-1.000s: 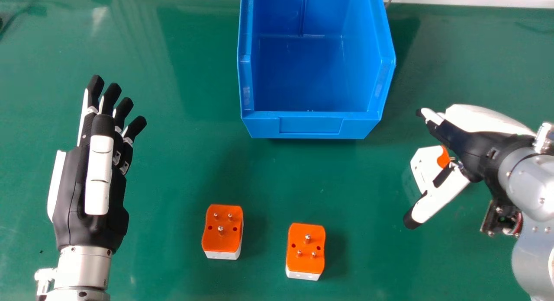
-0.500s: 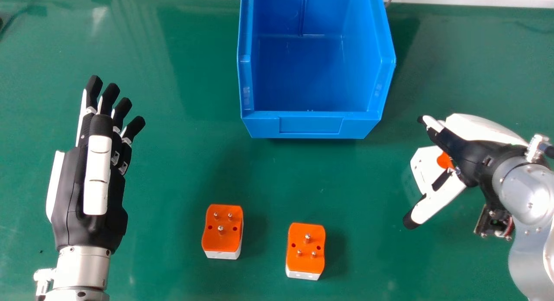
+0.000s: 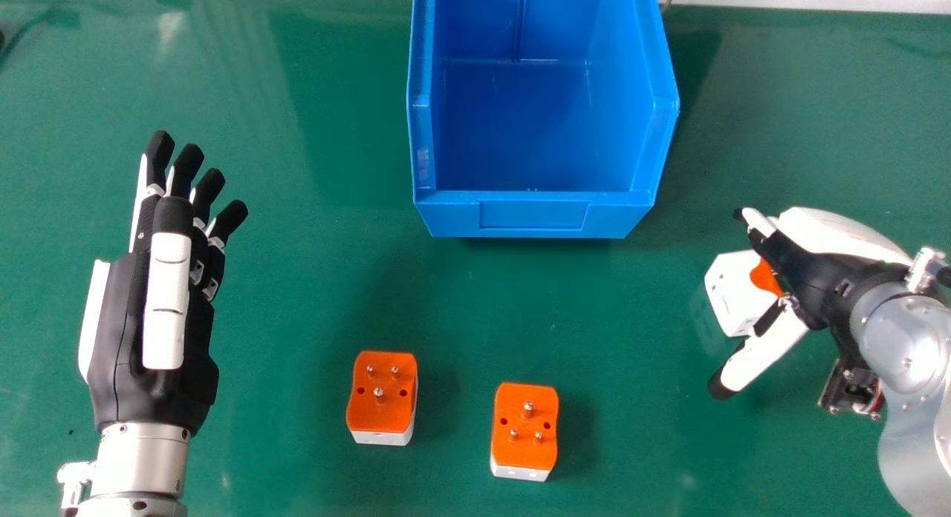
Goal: Pick all objects and put in blue box
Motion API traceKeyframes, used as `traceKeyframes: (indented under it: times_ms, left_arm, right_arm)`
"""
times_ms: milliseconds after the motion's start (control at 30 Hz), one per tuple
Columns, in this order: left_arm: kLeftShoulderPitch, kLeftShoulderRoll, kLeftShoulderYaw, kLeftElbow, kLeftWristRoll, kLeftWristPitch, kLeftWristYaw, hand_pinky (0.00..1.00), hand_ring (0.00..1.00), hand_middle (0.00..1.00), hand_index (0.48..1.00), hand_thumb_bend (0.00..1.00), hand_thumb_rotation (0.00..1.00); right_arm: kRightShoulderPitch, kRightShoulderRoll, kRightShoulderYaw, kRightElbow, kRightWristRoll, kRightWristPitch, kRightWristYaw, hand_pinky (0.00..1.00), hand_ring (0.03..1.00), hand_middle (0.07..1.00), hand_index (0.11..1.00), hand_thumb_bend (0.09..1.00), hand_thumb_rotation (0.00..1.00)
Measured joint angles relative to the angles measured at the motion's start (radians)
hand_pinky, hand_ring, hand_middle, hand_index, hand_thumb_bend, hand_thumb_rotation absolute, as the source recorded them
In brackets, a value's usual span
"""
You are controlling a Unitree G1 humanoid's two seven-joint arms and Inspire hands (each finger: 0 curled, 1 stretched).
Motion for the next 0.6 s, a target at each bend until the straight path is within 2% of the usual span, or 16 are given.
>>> traceKeyframes:
  times_ms: [133,333,600]
  left_arm:
    - [0.0,0.0,0.0,0.0,0.0,0.0,0.0,0.93,0.97,0.99,0.995,0.71,0.83]
    - [0.0,0.0,0.002,0.0,0.0,-0.001,0.0,0.93,0.97,0.99,0.992,0.71,0.83]
    - [0.0,0.0,0.004,0.003,0.0,-0.002,0.0,0.92,0.97,0.99,0.989,0.7,0.83]
  right_arm:
    - [0.0,-0.008,0.016,0.02,0.004,-0.002,-0.026,0.79,0.968,1.0,1.0,1.0,0.17]
    - [0.0,-0.019,0.05,0.057,0.005,-0.01,-0.092,0.78,0.975,1.0,1.0,0.993,0.12]
    - [-0.001,-0.023,0.081,0.129,0.017,-0.073,-0.218,0.77,0.977,1.0,1.0,0.976,0.09]
